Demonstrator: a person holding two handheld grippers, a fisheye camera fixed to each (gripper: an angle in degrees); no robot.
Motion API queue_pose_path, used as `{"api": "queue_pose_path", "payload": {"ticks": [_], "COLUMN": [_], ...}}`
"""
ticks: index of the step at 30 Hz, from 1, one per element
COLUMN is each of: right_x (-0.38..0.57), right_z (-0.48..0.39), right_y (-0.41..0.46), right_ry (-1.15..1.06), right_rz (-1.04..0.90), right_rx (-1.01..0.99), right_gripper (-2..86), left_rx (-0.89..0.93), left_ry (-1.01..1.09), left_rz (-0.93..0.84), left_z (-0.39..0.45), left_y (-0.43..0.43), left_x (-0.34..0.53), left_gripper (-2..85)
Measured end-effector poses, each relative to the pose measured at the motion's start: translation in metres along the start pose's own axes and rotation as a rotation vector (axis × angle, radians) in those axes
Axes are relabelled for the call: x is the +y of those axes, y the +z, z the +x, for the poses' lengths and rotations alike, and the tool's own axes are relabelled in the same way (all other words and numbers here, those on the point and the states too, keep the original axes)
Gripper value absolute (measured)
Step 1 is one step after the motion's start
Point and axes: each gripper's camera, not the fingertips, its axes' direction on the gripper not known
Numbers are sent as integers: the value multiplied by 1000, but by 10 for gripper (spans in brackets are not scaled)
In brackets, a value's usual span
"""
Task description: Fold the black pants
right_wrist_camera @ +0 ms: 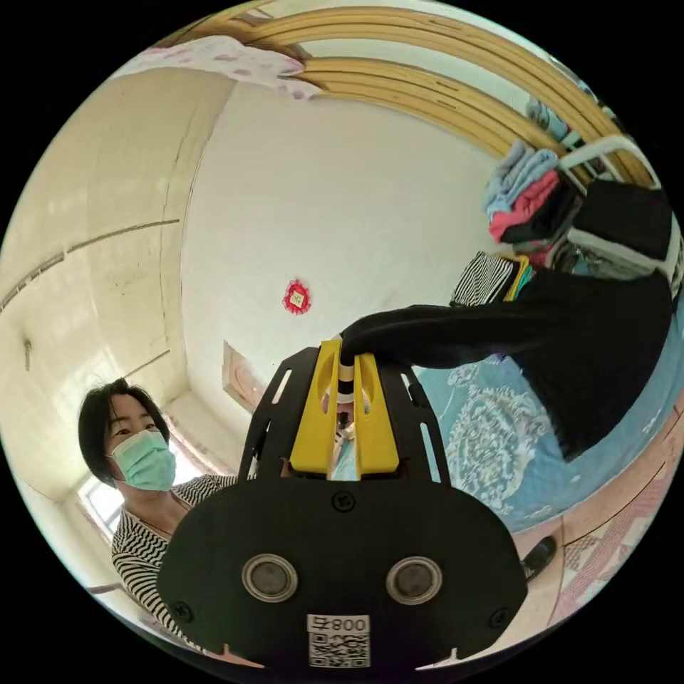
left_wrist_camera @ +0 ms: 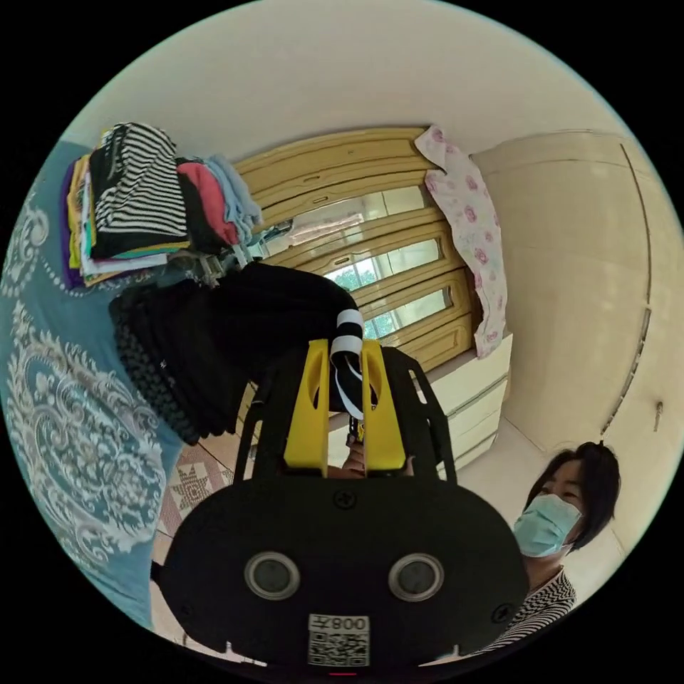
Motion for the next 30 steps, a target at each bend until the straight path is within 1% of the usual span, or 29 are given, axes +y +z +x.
{"api": "queue_pose_path", "payload": {"ticks": [2, 3, 5, 6, 7, 8, 9, 10, 11, 13, 19, 25, 30], "right_x": [-23, -26, -27, -24, -16, -4, 3, 16, 26, 32, 20, 15, -1], "right_z": [23, 34, 89, 105, 141, 173, 187, 205, 214, 219, 208, 190, 157], "right_y": [-21, -25, -34, -35, -36, -36, -36, -38, -43, -50, -71, -91, -93], "right_ry": [6, 20, 122, 157, 247, 338, 380, 413, 411, 399, 390, 408, 343], "right_rz": [38, 42, 37, 30, 13, 4, 3, 32, 100, 153, 170, 164, 197], "right_rx": [87, 101, 226, 274, 350, 396, 406, 361, 289, 243, 273, 360, 461], "right_gripper": [8, 8, 10, 11, 13, 14, 15, 17, 18, 20, 24, 26, 22], "left_rx": [-42, -97, -193, -282, -350, -359, -337, -305, -296, -292, -327, -280, -246], "left_ry": [15, 1, -57, -106, -178, -207, -243, -255, -262, -272, -233, -223, -271], "left_rz": [-38, -69, -111, -153, -180, -190, -179, -144, -136, -154, -243, -265, -258], "left_z": [-29, -55, -100, -131, -161, -174, -196, -210, -216, -232, -240, -236, -239], "left_y": [36, 57, 82, 92, 96, 97, 94, 88, 85, 76, 67, 51, 27], "left_x": [-34, -51, -67, -71, -69, -68, -64, -60, -58, -58, -69, -65, -46], "left_gripper": [78, 79, 81, 80, 78, 78, 76, 74, 73, 69, 68, 63, 57]}}
